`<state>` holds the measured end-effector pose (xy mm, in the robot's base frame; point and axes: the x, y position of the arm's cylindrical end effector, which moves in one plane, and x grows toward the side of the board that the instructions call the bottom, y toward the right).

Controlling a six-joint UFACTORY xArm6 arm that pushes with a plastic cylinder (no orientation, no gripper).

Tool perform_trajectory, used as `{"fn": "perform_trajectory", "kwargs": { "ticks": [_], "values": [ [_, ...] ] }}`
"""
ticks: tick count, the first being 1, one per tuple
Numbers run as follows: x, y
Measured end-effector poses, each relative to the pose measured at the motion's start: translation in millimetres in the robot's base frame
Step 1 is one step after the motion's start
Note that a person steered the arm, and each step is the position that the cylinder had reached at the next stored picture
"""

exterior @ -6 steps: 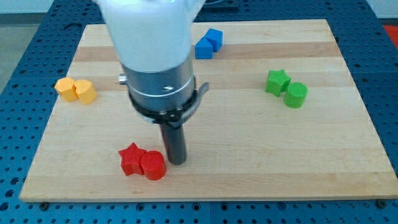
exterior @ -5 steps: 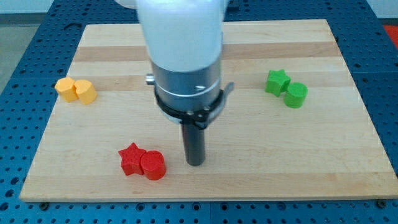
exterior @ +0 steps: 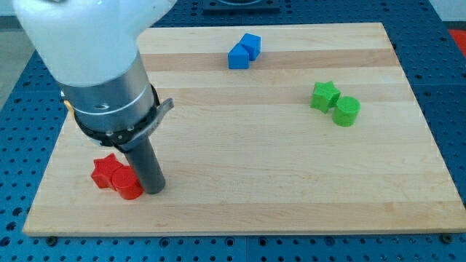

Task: Move the red star parallel to the left side of the red circle

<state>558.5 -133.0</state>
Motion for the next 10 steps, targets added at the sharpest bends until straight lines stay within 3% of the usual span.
{"fn": "perform_trajectory", "kwargs": {
  "ticks": [2,6,8,9,10],
  "values": [
    [-21.9,-7.5],
    [-36.1,-109.4],
    [-22.4,-109.5],
    [-40.9,-101.1],
    [-43.4,-56.9]
  ]
}}
